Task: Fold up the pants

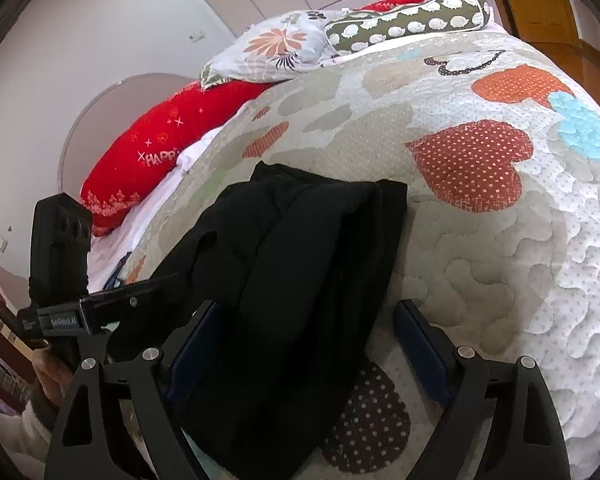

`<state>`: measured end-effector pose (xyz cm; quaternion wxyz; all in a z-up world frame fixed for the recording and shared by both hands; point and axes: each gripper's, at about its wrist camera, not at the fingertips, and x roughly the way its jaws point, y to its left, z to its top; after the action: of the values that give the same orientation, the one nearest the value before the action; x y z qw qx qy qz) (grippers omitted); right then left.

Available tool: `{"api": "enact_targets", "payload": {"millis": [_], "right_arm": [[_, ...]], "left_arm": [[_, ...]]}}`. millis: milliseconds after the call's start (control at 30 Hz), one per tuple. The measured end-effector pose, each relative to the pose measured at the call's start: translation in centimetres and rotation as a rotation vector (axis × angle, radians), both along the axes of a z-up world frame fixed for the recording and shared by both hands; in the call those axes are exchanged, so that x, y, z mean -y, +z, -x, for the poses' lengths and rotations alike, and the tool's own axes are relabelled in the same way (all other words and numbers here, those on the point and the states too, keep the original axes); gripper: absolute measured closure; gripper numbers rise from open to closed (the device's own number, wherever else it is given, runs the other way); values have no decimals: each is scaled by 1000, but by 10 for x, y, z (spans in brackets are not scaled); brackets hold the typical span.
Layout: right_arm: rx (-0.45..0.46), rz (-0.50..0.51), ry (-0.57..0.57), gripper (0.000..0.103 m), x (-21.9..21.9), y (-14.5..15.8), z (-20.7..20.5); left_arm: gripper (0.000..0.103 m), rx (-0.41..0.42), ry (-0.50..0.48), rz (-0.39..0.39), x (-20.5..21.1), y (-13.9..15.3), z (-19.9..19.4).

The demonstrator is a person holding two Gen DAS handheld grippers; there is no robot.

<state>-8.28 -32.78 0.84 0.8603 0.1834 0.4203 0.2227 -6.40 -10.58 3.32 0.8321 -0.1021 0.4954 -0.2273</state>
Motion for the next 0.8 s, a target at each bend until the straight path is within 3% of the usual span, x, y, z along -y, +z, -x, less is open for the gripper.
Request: {"api": "enact_targets", "payload": {"millis": [167, 200, 233, 267, 333, 367, 467, 667, 800], "right_arm": [[2, 20, 38, 16, -7, 2, -2], [1, 9, 55, 36, -9, 2, -3], [3, 9, 52, 44, -10, 3, -2], [9, 20, 41, 47, -11, 4, -2], [29, 32, 32, 65, -13, 11, 0], [52, 28, 39, 68, -14, 21, 1], [116, 56, 94, 71, -25, 44, 1], [197, 66, 111, 71, -44, 74, -35], [208, 59, 122, 71, -58, 76, -77]], "left_arm": [[1, 11, -4, -32, 5, -1, 2], [3, 17, -1, -36, 6, 0, 3], [7, 23, -1, -29, 6, 0, 4], [19, 30, -11, -7, 6, 2, 6], [27, 46, -10, -4, 5, 8, 8], [35, 52, -14, -4, 5, 11, 8], [48, 79, -31, 6, -1, 31, 1], [48, 182, 24, -22, -25, 70, -29], [47, 182, 55, -63, -35, 66, -61]]}}
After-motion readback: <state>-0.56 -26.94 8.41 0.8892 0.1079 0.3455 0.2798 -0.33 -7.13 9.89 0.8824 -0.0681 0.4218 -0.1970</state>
